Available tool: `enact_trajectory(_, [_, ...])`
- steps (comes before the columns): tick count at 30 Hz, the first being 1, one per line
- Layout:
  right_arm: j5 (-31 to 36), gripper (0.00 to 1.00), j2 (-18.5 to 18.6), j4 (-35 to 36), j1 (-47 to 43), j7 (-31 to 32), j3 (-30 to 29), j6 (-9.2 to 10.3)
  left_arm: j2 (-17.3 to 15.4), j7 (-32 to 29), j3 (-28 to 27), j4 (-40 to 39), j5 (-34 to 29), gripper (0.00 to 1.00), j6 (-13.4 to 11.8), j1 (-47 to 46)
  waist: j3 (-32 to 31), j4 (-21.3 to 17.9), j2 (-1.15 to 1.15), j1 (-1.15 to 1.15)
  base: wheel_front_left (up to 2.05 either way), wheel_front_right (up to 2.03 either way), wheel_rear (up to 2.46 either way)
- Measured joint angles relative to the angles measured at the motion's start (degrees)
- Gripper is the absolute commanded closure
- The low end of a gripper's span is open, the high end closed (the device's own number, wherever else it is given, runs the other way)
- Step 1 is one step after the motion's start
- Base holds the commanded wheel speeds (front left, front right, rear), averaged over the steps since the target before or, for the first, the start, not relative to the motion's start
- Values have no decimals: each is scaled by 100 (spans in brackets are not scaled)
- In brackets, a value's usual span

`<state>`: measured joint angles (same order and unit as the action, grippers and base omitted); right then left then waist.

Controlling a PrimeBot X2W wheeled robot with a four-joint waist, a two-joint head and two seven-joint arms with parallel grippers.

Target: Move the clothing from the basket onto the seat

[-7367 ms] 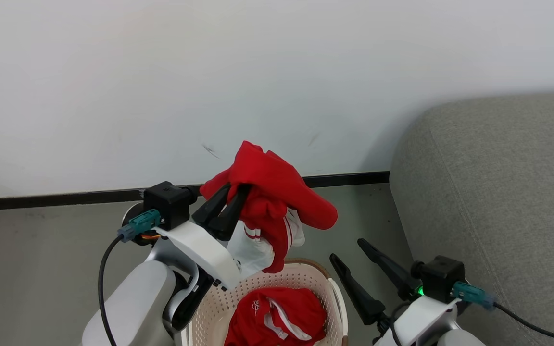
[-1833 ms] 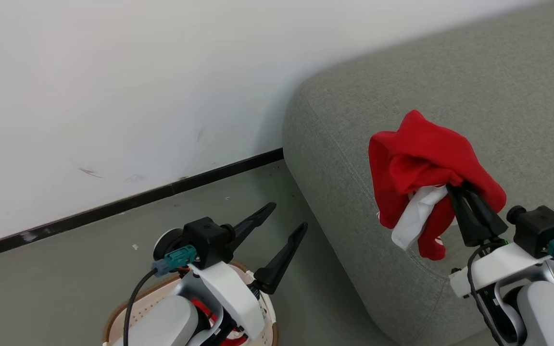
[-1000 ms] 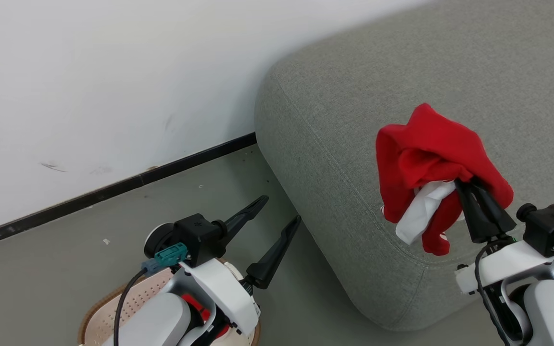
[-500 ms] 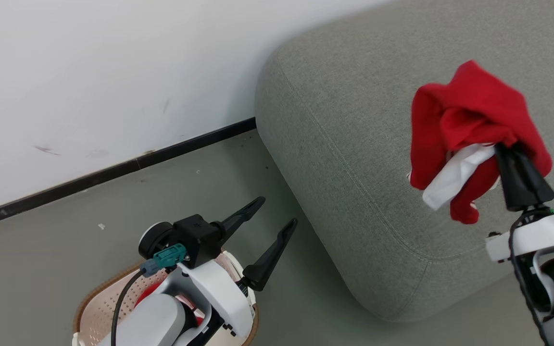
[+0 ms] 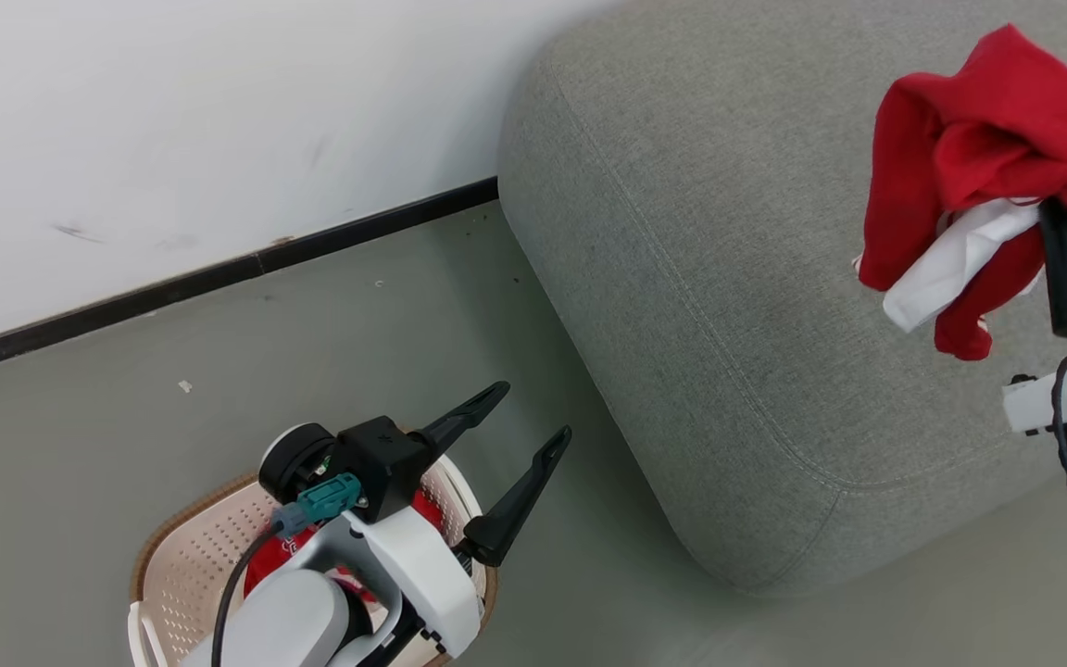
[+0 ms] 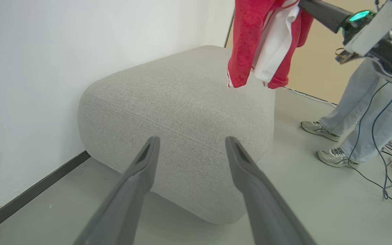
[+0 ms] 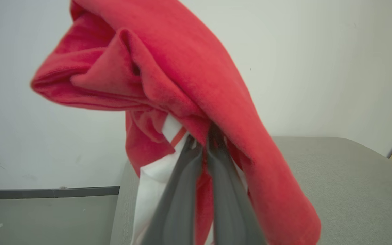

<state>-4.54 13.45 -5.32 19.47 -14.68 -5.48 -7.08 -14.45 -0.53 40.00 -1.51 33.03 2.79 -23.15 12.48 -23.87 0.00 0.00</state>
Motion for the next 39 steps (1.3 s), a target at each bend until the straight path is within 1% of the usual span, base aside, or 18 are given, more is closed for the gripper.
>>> enact_trajectory(10, [-49,100,315,-266,601,0,-256,0,-203,-152,-23,-247,-109,0,-65,-20,385,105,0,0,0,0,0])
enact_trajectory(19, [-216,100,670,-688,1107,-1,-756,0,-365,-253,-60,-573,-191,0,-80,-153,785,213,0,0,0,0,0])
enact_trajectory(23, [-289,100,710,-940,1281,-1,-861,0,-415,-302,-82,-697,-287,0,-113,-236,979,269,0,0,0,0,0])
enact_trajectory(31, [-303,100,976,-1370,1732,-1,-902,0,-594,-449,-179,-902,-360,0,-147,-345,1374,402,0,0,0,0,0])
enact_trajectory(35, [-298,100,1083,-1516,2030,-1,-1068,0,-666,-502,-225,-1018,-394,0,-166,-354,1571,468,0,0,0,0,0])
enact_trajectory(39, [-302,100,1113,-1730,2238,-1,-1214,0,-742,-539,-296,-1115,-394,0,-179,-376,1767,532,0,0,0,0,0])
